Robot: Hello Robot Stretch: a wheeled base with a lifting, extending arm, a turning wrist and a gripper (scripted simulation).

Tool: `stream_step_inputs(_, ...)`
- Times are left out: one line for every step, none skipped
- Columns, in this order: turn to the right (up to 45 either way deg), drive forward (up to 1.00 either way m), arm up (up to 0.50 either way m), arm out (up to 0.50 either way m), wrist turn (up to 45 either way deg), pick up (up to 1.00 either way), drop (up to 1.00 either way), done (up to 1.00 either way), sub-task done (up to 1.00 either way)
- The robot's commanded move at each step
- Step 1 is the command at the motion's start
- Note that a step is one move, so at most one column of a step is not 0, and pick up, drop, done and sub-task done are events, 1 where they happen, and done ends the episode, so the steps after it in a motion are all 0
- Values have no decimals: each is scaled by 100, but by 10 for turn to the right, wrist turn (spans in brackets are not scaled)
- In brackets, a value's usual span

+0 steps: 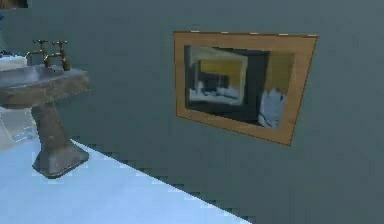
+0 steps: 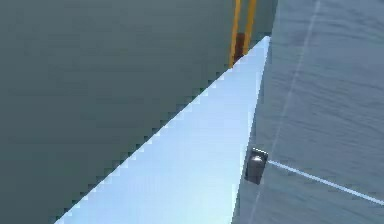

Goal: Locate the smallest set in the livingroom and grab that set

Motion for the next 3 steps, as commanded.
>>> stream_step_inputs(450,0,0,0,0,0,0,0,0)
stream_step_inputs(0,30,0,0,0,0,0,0,0)
stream_step_inputs(90,0,0,0,0,0,0,0,0)
